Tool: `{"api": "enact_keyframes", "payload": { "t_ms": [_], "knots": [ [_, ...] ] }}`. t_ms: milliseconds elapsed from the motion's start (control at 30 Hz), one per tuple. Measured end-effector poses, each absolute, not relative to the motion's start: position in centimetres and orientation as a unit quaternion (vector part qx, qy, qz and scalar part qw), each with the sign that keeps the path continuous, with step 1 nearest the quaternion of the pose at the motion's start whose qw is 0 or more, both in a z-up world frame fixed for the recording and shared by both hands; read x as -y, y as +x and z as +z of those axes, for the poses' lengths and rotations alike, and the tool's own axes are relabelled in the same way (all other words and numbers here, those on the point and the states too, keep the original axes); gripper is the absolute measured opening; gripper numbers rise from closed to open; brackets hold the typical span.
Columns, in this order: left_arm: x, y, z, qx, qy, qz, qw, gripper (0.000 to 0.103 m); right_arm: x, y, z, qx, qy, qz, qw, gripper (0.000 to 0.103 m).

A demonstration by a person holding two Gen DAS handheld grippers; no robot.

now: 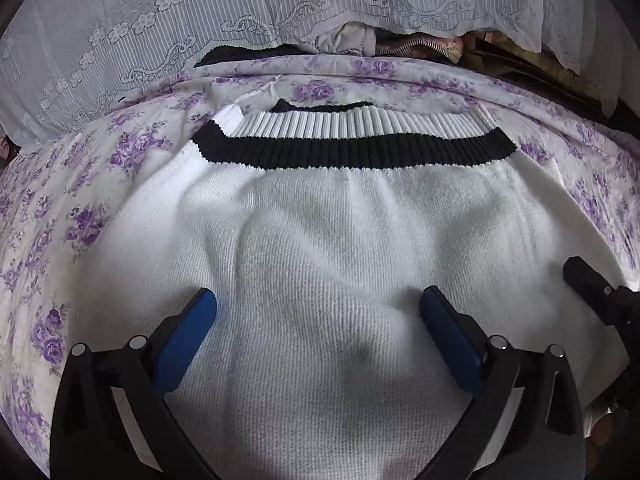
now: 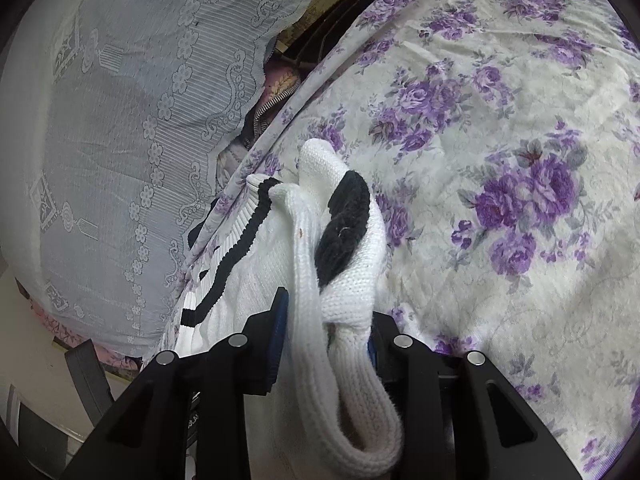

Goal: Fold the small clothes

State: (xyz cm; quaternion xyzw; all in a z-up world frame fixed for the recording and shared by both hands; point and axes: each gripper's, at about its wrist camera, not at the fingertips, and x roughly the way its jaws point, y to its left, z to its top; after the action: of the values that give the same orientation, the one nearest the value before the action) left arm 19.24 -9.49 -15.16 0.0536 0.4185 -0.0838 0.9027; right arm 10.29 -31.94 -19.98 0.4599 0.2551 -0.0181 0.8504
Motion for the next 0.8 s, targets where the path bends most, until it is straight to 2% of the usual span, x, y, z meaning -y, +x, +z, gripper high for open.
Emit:
{"api": "enact_keyframes", "payload": {
  "t_ms": [167, 333, 600, 667, 733, 800],
  "knots": [
    [6.7, 16.9, -14.2, -0.405, 0.019, -0.088, 0.91, 0.099, 32.5, 10.6, -19.9, -0.252, 0.469, -0.013, 0.847, 0.032],
    [4.3, 15.5, -13.7, -0.411, 0.012, -0.09, 0.907, 0.099, 33.3, 10.6, -20.3, -0.245, 0.487, -0.002, 0.838, 0.027],
    [-3.1, 15.3, -12.6, -0.405, 0.093, -0.014, 0.91, 0.099, 33.5, 10.7, -20.5, -0.241, 0.492, 0.007, 0.837, 0.027],
    [-6.1, 15.2, -13.9, -0.418, 0.071, 0.001, 0.906, 0.099, 33.4, 10.7, -20.5, -0.241, 0.487, 0.006, 0.84, 0.027],
    [-8.9, 15.2, -15.3, -0.436, 0.001, -0.015, 0.9, 0.099, 33.3, 10.6, -20.5, -0.242, 0.483, 0.004, 0.842, 0.027],
    [-9.1, 15.4, -14.8, -0.429, -0.016, -0.014, 0.903, 0.099, 33.1, 10.7, -20.3, -0.244, 0.477, 0.0, 0.844, 0.027]
  ]
}}
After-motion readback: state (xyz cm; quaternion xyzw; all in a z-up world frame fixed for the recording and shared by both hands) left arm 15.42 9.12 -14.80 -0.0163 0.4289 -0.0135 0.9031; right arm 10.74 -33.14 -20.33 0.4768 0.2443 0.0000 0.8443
